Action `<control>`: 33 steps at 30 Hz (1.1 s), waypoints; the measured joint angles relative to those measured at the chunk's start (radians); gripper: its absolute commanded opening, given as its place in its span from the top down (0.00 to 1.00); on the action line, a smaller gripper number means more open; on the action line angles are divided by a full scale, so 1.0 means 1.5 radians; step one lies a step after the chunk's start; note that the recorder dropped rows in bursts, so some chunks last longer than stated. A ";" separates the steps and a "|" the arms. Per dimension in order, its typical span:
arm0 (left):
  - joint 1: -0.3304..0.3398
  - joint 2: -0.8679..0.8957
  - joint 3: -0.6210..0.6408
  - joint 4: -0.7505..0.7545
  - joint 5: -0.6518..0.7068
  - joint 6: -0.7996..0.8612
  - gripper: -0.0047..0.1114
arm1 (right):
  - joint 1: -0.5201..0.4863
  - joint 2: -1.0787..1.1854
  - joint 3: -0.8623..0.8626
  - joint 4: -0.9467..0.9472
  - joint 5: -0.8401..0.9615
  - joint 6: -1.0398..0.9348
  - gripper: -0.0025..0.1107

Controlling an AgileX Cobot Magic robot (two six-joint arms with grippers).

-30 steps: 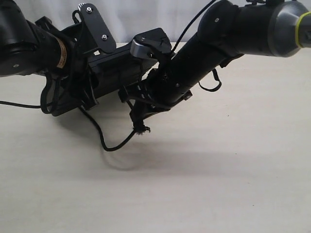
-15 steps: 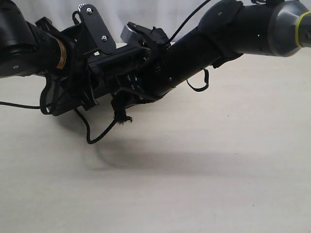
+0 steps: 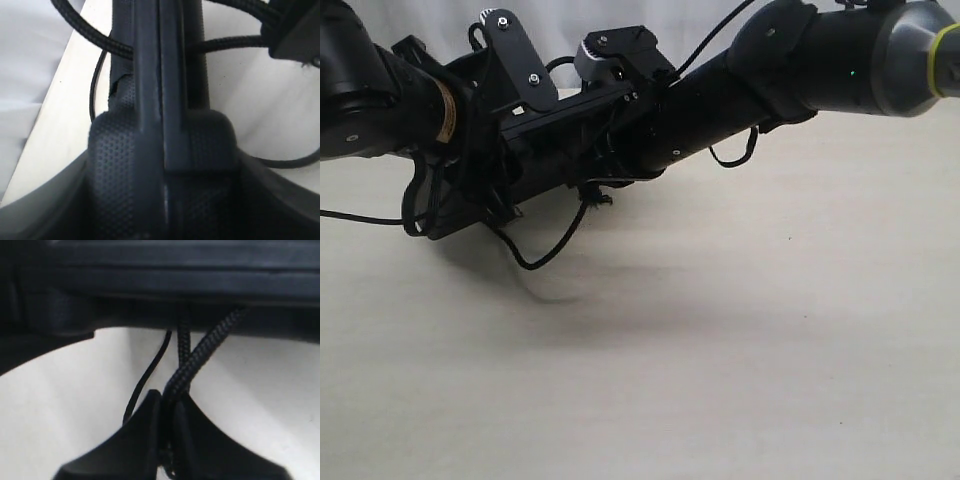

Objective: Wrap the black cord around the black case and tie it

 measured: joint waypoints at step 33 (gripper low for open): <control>0.000 -0.140 0.000 -0.067 0.001 0.106 0.39 | 0.000 0.002 0.001 -0.017 -0.034 -0.031 0.94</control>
